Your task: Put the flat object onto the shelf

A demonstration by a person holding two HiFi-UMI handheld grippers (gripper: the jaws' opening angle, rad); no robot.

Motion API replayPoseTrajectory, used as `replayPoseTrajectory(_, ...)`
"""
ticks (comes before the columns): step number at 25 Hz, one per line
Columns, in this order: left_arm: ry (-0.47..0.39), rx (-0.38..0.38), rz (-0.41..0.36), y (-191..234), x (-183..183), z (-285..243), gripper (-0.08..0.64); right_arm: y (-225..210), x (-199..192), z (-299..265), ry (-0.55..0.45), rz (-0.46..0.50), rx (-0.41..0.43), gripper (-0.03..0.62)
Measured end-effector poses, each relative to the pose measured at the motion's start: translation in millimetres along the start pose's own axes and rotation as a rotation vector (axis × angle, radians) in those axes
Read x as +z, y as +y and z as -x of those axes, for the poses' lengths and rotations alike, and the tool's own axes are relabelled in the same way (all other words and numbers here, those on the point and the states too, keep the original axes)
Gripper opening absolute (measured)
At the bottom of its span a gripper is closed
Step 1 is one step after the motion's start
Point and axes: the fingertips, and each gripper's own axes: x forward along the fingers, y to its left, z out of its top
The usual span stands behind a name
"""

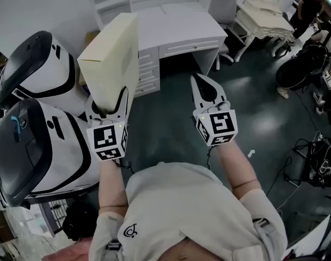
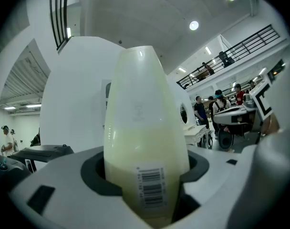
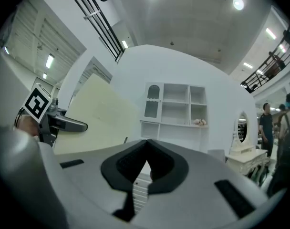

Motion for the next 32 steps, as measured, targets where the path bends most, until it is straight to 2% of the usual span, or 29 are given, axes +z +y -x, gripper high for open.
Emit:
replayPoseTrajectory(4, -0.003, -0.022, 0.008, 11, -9, -4, 0.308, 6, -3, -10, -0.008, -0.027, -0.033, 0.006)
replayPoseTrajectory(10, 0.004, -0.046, 0.026, 28, -28, -14, 0.308, 19, -20, -31, 0.027, 0.014, -0.043, 0.008)
replayPoseTrajectory(16, 0.021, -0.050, 0.030, 32, -38, -51, 0.308, -2, -38, -59, 0.053, 0.007, -0.045, 0.008)
replayPoseTrajectory(23, 0.017, 0.001, 0.009, 17, -34, -126, 0.307, -64, -60, -120, 0.029, 0.002, 0.010, 0.008)
replayPoseTrajectory(32, 0.011, 0.125, -0.024, -28, 7, -268, 0.307, -198, -61, -229, -0.009, 0.000, 0.140, 0.008)
